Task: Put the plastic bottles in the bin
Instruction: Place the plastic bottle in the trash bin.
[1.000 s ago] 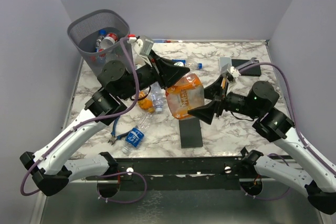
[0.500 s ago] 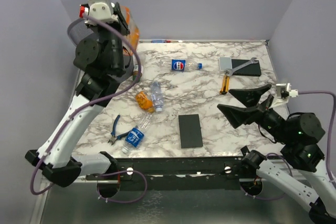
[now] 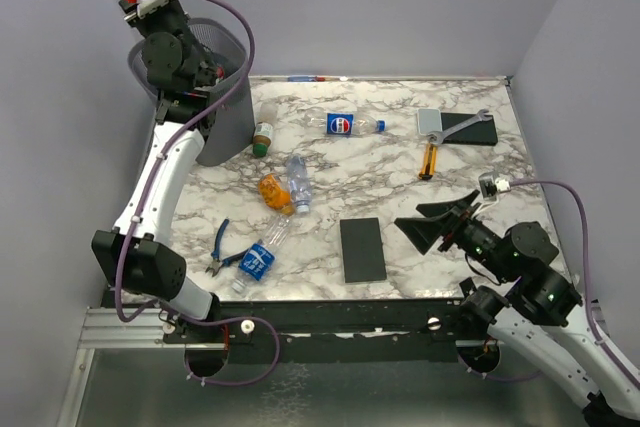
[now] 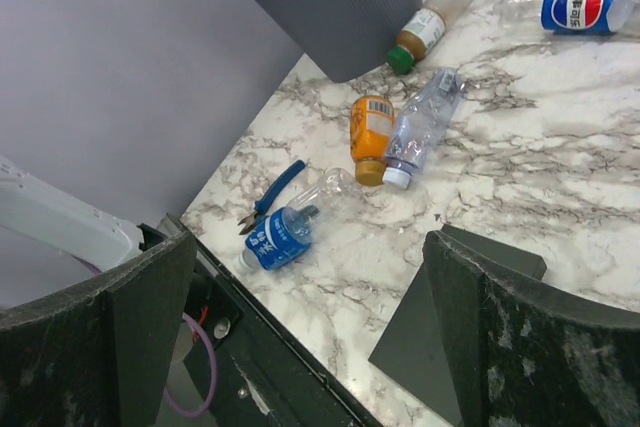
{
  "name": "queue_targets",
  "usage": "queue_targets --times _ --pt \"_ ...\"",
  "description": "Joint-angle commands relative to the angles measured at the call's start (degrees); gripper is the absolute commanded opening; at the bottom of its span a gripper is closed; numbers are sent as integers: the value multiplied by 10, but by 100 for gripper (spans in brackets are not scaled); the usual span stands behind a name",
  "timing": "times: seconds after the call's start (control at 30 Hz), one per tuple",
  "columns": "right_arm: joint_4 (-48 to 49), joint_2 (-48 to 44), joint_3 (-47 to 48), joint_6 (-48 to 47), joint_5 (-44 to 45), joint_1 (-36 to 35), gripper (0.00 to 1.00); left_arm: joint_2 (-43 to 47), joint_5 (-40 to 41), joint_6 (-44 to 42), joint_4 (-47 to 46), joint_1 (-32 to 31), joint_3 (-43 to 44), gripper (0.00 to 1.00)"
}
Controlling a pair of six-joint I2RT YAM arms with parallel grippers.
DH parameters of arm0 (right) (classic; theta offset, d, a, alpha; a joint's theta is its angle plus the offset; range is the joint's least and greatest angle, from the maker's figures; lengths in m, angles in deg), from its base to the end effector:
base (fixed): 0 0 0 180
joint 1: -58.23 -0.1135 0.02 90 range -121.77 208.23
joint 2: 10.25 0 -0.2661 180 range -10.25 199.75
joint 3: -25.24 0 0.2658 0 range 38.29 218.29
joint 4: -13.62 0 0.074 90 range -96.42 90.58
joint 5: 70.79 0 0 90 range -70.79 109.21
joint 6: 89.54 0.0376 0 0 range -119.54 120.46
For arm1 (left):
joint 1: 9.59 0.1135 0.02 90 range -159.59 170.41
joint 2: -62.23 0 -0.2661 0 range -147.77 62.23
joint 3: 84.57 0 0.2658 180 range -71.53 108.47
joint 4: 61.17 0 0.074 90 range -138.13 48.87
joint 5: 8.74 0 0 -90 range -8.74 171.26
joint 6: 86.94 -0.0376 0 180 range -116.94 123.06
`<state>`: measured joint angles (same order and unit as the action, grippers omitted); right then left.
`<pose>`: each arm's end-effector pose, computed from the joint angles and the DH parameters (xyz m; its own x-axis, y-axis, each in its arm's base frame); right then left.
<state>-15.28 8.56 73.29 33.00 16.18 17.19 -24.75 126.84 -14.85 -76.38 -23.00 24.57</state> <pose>0.0829 0.0748 0.3298 -0.3703 0.3898 -0.8432 -0.5888 0.6036 0.5376 0.3291 -0.0508 0.5404 0.4419 0.1159 -0.8895 -0.5525 0.8164 -0.1681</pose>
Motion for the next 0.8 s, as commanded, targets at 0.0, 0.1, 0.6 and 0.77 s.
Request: queue_targets --times 0.0,0.1,0.6,0.77 --pt "-9 -32 -30 29 8 -2 98 -15 -54 9 -175 37 -24 0" --pt "-18 -50 -44 31 20 -2 98 -44 -57 9 -171 65 -26 0" --pt "-28 -62 -56 4 70 -2 98 -75 -74 137 -40 112 -164 0" --pt "-33 -60 -59 14 69 -1 98 -80 -105 177 8 121 -172 0"
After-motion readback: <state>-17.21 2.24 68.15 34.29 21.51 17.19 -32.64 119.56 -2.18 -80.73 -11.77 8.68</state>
